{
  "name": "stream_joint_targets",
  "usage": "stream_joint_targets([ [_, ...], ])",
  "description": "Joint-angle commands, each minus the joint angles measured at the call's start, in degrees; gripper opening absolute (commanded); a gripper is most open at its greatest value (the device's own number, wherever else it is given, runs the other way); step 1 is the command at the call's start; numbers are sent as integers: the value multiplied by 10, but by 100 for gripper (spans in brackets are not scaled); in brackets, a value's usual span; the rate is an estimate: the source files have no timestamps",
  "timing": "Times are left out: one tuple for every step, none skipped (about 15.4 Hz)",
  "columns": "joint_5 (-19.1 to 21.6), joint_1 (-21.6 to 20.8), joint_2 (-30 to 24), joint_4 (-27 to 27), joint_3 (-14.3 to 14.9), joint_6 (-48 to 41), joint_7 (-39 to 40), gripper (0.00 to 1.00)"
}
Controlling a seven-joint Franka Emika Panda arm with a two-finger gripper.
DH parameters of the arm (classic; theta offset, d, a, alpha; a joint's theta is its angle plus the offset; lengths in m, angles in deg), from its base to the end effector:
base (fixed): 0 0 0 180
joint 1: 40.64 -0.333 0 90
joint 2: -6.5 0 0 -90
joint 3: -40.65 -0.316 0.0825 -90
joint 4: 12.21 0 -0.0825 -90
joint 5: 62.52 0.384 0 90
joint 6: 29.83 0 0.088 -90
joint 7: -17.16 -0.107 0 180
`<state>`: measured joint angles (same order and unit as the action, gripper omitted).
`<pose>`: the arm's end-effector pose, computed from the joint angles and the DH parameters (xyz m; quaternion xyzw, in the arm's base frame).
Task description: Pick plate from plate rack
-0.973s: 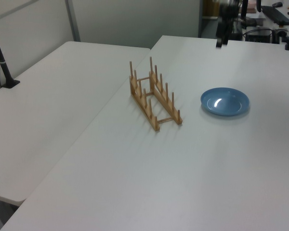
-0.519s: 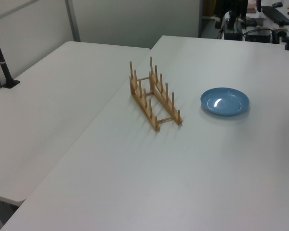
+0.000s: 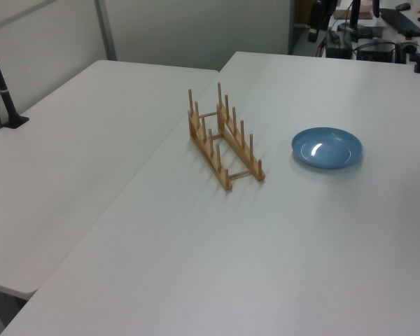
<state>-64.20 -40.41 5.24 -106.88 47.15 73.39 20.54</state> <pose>0.5645 -0.0698 0.6198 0.9959 -0.0271 0.0839 0.0207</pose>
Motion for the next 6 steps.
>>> stream_joint_targets([
  [-18,-11,0,-5,8,16,16,100],
  [-18,-14,0,-5,8,14,17,100],
  [-18,-17,-1,-4,8,10,16,100],
  [-17,-18,-1,-4,8,9,16,100],
  [-17,-18,-1,-4,8,8,15,100],
  [-17,-18,-2,-4,8,7,16,100],
])
